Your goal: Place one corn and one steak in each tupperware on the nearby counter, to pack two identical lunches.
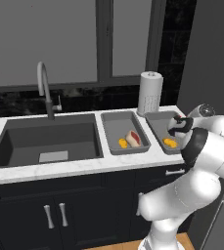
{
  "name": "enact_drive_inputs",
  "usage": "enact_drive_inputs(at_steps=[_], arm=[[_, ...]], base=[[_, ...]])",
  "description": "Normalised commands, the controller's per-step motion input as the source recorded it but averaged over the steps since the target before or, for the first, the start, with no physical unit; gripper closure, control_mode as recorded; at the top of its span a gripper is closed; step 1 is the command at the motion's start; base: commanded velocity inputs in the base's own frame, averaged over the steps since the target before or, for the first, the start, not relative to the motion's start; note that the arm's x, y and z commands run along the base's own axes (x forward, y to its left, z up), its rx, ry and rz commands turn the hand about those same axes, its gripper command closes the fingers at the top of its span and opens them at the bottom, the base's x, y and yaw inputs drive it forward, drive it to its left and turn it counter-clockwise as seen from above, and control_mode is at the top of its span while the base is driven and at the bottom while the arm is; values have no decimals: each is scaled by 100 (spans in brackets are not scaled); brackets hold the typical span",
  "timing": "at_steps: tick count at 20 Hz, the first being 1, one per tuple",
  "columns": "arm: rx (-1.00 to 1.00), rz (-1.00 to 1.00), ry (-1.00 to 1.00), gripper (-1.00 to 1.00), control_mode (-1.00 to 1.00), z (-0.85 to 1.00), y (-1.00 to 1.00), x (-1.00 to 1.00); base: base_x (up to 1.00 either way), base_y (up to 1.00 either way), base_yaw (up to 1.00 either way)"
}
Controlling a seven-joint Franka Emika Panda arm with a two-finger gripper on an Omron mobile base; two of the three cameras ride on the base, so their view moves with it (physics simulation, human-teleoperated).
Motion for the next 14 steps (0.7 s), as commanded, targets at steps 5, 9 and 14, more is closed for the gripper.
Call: enact_drive_inputs(at_steps=[5, 9, 14], arm=[[0, 0, 1, 100, -100, -16, 0, 30], [0, 0, 0, 100, -100, -26, 0, 22], [0, 0, 0, 100, -100, -22, 0, 8]], base=[[0, 0, 0], [0, 0, 0], [0, 0, 0]])
